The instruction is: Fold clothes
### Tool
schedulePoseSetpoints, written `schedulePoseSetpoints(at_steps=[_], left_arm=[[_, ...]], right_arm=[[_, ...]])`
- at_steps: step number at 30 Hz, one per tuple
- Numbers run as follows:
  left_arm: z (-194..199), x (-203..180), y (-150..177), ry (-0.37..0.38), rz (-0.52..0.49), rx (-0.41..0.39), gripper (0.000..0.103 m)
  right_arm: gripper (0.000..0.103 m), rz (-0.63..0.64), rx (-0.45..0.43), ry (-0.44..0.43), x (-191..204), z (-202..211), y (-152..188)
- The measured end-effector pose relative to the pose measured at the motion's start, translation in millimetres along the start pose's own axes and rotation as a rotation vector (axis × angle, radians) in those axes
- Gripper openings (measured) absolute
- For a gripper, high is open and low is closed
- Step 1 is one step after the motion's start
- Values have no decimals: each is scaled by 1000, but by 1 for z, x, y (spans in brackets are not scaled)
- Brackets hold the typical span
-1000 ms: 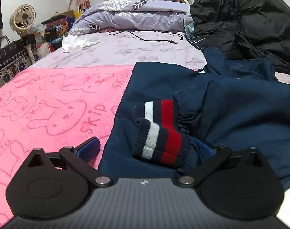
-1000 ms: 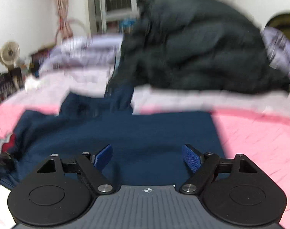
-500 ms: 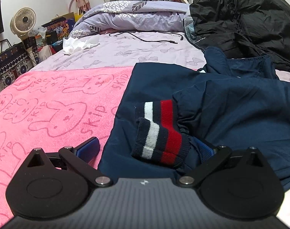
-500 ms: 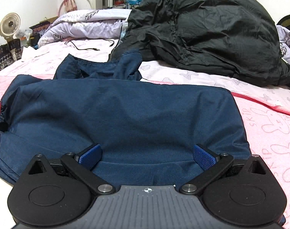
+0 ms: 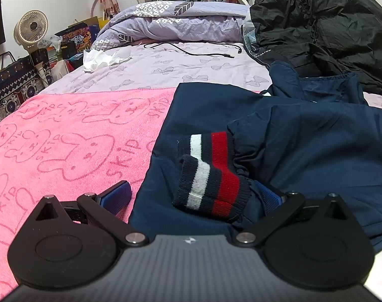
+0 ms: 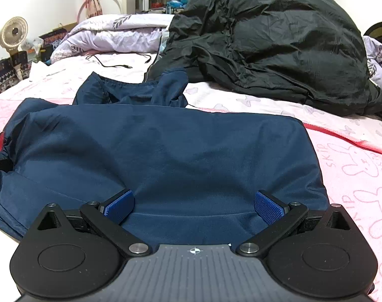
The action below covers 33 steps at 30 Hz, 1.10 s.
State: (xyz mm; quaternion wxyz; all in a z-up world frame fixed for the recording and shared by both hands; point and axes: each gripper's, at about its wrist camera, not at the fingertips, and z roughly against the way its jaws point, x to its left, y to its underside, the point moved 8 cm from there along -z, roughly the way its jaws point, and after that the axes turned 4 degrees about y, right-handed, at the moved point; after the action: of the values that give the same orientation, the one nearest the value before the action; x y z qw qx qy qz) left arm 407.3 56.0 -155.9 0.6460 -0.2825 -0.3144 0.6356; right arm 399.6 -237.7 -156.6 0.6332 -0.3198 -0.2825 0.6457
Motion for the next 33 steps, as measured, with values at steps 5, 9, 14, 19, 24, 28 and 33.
schedulePoseSetpoints(at_steps=[5, 9, 14, 19, 24, 28, 33], left_arm=[[0, 0, 0, 1, 3, 0, 103], [0, 0, 0, 0, 2, 0, 103], [0, 0, 0, -1, 2, -1, 103], [-1, 1, 0, 4, 10, 1, 103], [-1, 1, 0, 7, 16, 1, 103], [-1, 1, 0, 11, 21, 2, 103], [-1, 1, 0, 13, 25, 1, 103]], right_arm=[[103, -1, 0, -2, 0, -1, 0], [103, 0, -1, -1, 0, -1, 0], [103, 0, -2, 0, 0, -1, 0], [103, -1, -2, 0, 0, -1, 0], [103, -1, -3, 1, 0, -1, 0], [103, -1, -3, 2, 0, -2, 0], [103, 3, 1, 16, 0, -1, -2]])
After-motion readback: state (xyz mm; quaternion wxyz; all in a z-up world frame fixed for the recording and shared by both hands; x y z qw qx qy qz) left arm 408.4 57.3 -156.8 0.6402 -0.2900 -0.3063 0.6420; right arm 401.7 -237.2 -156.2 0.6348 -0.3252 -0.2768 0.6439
